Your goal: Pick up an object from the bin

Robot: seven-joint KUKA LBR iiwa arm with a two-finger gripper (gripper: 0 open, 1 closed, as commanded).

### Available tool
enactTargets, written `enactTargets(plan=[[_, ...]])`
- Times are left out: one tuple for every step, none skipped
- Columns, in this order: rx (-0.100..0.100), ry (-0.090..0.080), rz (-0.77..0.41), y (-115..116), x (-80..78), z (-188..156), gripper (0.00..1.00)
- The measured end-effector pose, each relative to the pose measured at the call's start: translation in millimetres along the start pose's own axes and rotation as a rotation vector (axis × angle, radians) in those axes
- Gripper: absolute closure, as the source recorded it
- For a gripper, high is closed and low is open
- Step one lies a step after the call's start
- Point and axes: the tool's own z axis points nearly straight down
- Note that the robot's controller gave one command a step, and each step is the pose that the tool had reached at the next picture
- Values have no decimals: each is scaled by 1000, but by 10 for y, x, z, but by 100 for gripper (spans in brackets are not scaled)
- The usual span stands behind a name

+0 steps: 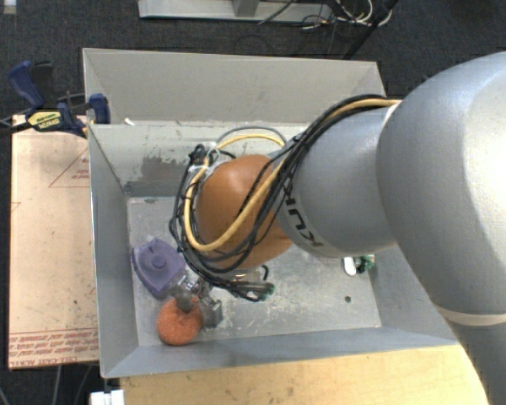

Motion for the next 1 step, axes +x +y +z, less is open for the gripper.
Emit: enactTargets(plan=[[0, 0, 1, -1, 0, 0, 100]])
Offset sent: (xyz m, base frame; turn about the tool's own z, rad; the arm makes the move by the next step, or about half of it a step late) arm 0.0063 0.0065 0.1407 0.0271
